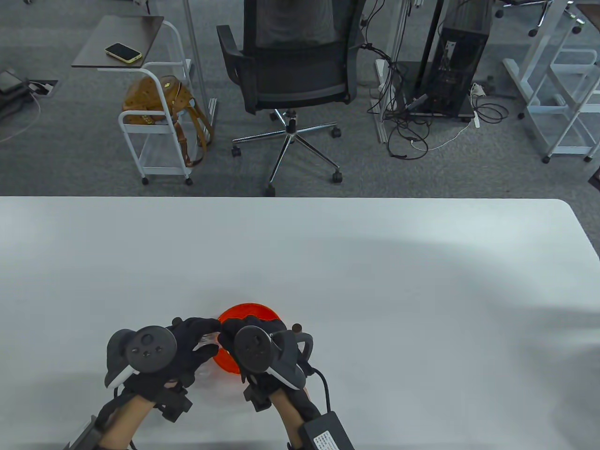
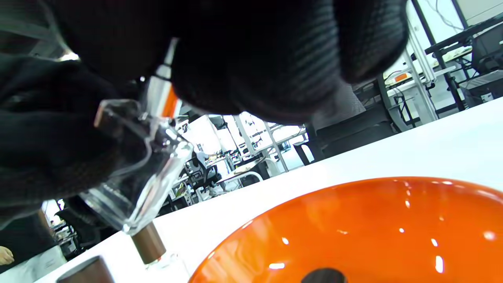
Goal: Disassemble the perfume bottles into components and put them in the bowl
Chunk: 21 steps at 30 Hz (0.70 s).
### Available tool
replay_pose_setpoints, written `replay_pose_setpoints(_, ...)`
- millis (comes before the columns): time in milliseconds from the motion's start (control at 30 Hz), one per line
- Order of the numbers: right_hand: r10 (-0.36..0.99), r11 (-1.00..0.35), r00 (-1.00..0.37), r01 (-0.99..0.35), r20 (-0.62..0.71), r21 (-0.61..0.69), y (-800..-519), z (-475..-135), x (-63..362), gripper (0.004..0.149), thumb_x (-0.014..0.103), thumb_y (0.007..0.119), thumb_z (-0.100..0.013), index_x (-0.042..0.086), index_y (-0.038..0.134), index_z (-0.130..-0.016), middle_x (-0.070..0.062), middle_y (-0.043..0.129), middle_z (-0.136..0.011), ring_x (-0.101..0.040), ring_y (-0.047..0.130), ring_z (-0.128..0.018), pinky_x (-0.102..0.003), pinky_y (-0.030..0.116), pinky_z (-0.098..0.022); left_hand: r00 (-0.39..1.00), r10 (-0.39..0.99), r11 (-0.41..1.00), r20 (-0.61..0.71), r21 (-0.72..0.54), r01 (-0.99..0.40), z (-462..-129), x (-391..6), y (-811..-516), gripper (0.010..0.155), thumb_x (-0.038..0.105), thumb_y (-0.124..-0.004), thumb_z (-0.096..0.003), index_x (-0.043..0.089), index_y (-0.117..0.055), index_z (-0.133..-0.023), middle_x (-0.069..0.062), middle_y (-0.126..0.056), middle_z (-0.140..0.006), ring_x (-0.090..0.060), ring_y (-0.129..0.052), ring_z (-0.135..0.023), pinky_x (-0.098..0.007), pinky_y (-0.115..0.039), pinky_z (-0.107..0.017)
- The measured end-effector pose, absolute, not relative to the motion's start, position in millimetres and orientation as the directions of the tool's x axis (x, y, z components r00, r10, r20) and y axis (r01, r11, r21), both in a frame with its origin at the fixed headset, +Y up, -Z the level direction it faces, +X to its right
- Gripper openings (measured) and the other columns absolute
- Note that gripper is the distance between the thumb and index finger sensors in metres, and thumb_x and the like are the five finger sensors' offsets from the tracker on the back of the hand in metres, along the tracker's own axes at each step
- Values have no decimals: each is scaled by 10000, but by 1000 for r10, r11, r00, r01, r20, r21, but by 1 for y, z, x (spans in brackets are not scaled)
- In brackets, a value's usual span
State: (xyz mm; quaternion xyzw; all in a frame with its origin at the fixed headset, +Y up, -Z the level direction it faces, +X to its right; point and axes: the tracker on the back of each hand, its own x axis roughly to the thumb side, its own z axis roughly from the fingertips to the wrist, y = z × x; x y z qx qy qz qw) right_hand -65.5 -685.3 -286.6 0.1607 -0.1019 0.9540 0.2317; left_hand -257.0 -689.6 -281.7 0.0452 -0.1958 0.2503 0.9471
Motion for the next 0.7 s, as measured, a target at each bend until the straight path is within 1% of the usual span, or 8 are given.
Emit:
replay_pose_setpoints(100,438,-862,-828,-497,351,-96,-685,-286,-67,482,390,863,-355,313,787,-825,42,913,-797,-73,1036,-500,-489,817,-565,801,460,867,383,2,-499,-282,-259,-689,531,360,-907,-405,210,-857,-912,-107,-990,-870,-293,-1073,-667,-560,-785,-587)
replay_pose_setpoints(200,402,-867,-845,-475,353,-150,-683,-286,-66,442,497,789,-352,334,865,-755,66,1004,-636,-60,1064,-384,-474,848,-533,788,480,859,385,-20,-512,-283,-261,-690,533,356,-915,-402,214,-861,-912,-107,-990,-875,-300,-1070,-677,-563,-782,-588)
replay_pose_setpoints(233,410,-863,-842,-482,351,-147,-683,-286,-66,416,474,800,-354,333,883,-737,72,1018,-584,-61,1059,-338,-475,852,-523,791,474,862,386,-23,-506,-282,-261,-690,533,359,-911,-404,218,-857,-915,-103,-988,-879,-296,-1070,-680,-560,-783,-591)
replay_pose_setpoints(400,440,-861,-827,-499,349,-98,-684,-286,-67,472,395,855,-357,313,796,-818,42,920,-786,-71,1038,-492,-489,819,-562,792,476,859,381,-10,-512,-284,-262,-691,531,357,-906,-406,210,-855,-914,-107,-987,-873,-295,-1072,-669,-561,-783,-588)
replay_pose_setpoints(467,407,-869,-844,-475,349,-138,-684,-286,-67,441,482,806,-353,327,857,-762,60,990,-664,-66,1062,-405,-479,843,-537,789,480,859,384,-21,-512,-283,-263,-691,533,356,-913,-404,214,-857,-915,-105,-988,-877,-301,-1068,-678,-563,-779,-591)
replay_pose_setpoints(533,405,-869,-845,-475,348,-141,-684,-286,-67,416,474,806,-352,327,885,-733,71,1017,-574,-59,1055,-328,-474,853,-521,794,466,867,390,-23,-498,-282,-262,-692,532,358,-911,-405,220,-855,-916,-102,-987,-879,-296,-1069,-681,-560,-782,-592)
replay_pose_setpoints(633,425,-870,-833,-484,356,-95,-684,-286,-68,482,407,858,-351,315,794,-820,50,931,-762,-80,1041,-490,-491,818,-565,806,452,872,383,1,-490,-282,-261,-690,530,356,-906,-407,212,-855,-914,-107,-987,-874,-296,-1072,-671,-561,-782,-592)
replay_pose_setpoints(700,421,-871,-835,-482,356,-100,-684,-286,-69,483,399,859,-355,312,789,-825,43,916,-788,-75,1037,-502,-491,816,-567,796,472,862,379,-8,-507,-283,-262,-691,531,357,-906,-407,210,-854,-915,-108,-986,-874,-296,-1070,-672,-562,-780,-592)
